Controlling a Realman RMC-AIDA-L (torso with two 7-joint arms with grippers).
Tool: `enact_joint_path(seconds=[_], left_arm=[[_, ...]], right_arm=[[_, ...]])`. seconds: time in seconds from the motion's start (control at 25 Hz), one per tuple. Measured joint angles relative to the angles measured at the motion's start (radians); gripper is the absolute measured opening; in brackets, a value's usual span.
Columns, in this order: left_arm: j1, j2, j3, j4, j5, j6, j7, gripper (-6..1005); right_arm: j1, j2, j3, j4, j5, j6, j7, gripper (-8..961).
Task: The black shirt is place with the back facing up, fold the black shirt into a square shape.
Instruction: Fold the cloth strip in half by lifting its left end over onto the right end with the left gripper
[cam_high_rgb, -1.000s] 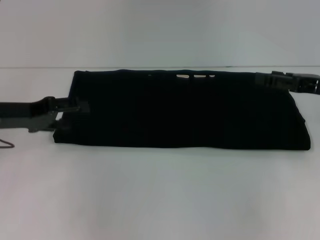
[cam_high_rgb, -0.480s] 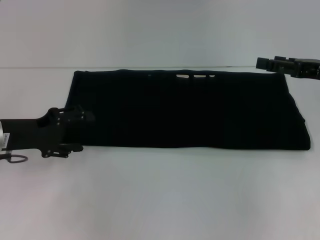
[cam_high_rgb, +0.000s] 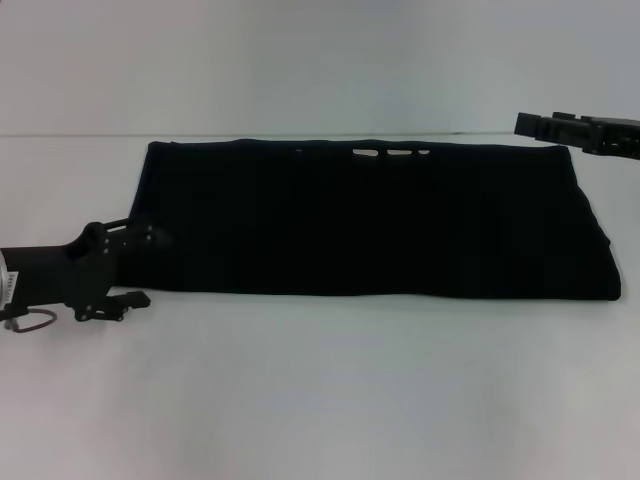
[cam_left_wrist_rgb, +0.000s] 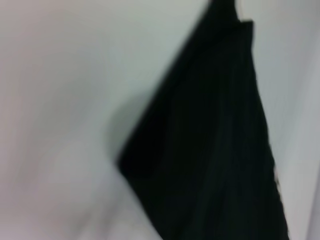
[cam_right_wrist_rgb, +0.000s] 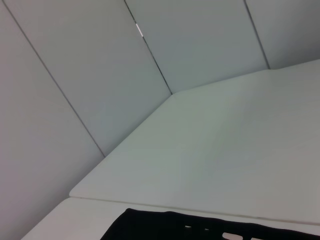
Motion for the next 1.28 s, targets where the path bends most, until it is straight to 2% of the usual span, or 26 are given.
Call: enact_joint_path(seconds=[0.28, 1.28], left_arm=[[0.001, 0.001, -0.006, -0.011, 0.011, -0.066, 0.003, 934], [0.006, -0.009, 0.002, -0.054, 0.006, -0.158, 0.029, 935]], right_arm=[[-0.004, 0.001, 0.01, 0.0, 0.001, 0.0, 0.002, 902], [-0.004, 0.004, 0.035, 0.0, 0.001, -0.001, 0.002, 904]])
